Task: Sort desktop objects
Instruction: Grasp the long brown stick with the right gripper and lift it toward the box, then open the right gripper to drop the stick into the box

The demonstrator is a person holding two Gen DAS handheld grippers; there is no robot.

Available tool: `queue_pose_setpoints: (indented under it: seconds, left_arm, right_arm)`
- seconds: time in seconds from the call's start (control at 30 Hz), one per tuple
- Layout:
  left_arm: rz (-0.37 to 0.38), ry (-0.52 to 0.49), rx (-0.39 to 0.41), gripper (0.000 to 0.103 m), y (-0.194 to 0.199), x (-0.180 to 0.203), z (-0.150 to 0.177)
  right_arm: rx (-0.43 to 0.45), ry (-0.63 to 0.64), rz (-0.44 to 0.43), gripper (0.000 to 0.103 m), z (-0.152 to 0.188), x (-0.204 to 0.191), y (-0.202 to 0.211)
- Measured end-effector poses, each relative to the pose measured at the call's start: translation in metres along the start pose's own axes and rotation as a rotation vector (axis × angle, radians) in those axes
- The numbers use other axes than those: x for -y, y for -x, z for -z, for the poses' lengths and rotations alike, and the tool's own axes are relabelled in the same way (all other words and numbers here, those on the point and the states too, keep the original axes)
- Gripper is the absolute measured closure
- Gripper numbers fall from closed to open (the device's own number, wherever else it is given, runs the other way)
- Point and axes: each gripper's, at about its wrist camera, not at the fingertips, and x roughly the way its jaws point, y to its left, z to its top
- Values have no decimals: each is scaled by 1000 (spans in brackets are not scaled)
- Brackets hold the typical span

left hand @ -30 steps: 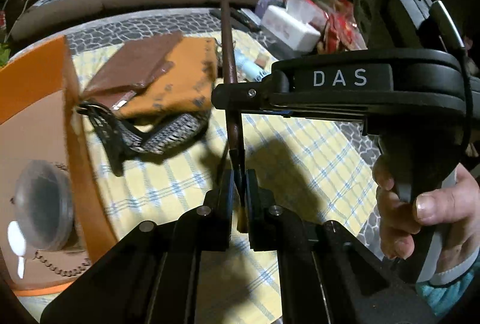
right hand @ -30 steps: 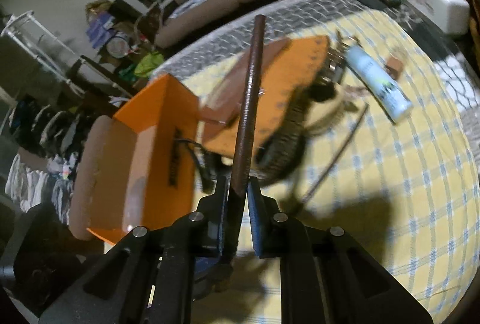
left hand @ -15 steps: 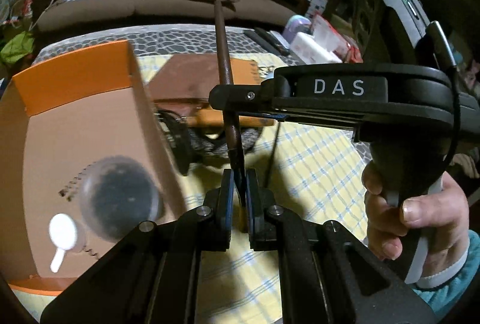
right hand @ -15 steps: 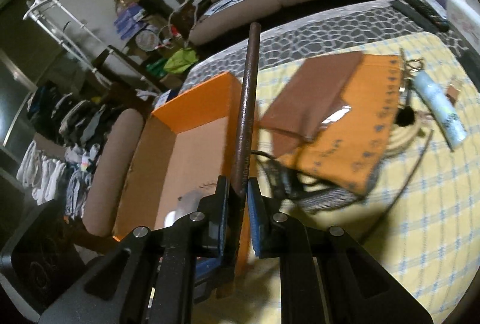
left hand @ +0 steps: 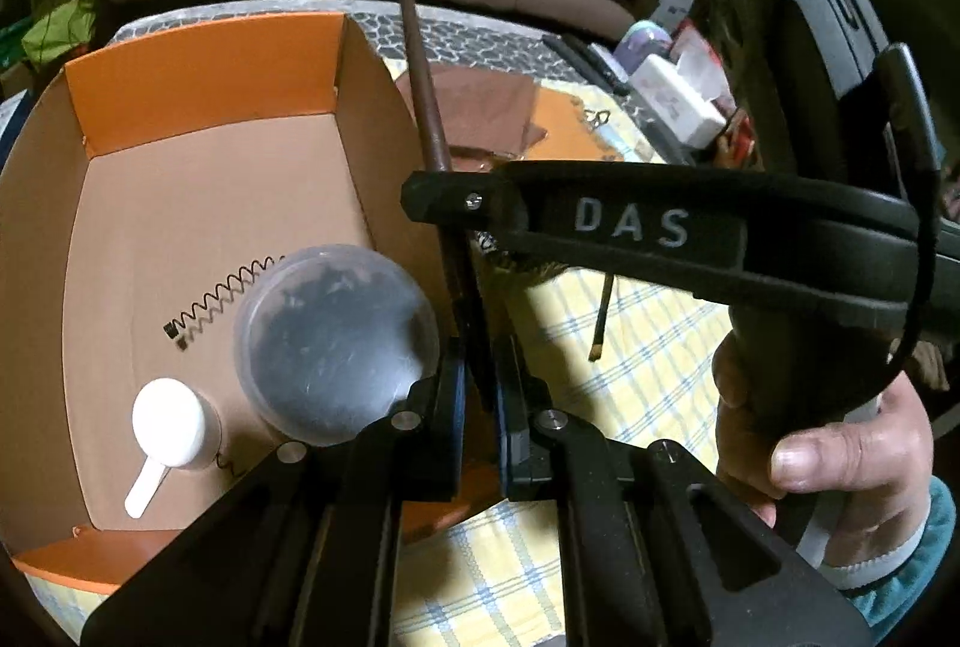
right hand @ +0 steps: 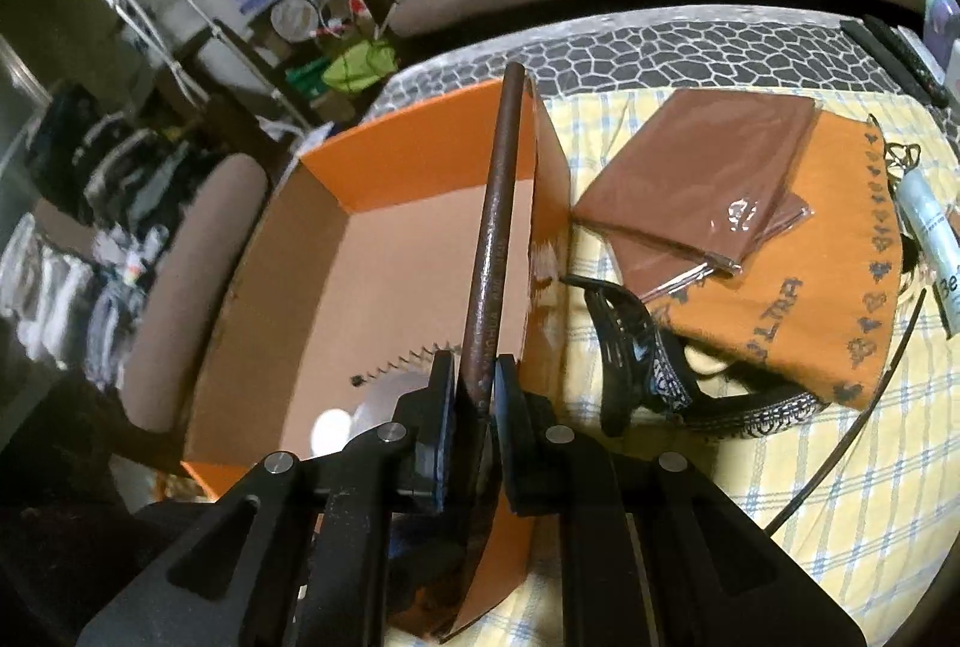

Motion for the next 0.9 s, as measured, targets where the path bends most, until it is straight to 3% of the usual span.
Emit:
queue_pose_setpoints:
  seconds: [0.23, 0.6, 0.67, 0.9]
  left_arm:
    - [-14, 7, -39, 94, -4, -2, 4]
    - [-2, 46, 16, 89, 20, -12, -4]
    - [-1, 62, 27, 89, 22, -16, -7]
    - [3, 85, 60, 70, 29, -21, -12]
  right_arm:
    - [-10, 27, 39, 89, 2, -7, -6]
    - [12, 18, 31, 89, 0, -5, 7]
    - [26, 16, 41, 77, -1, -3, 13]
    - [61, -11, 55, 70, -1, 12, 34]
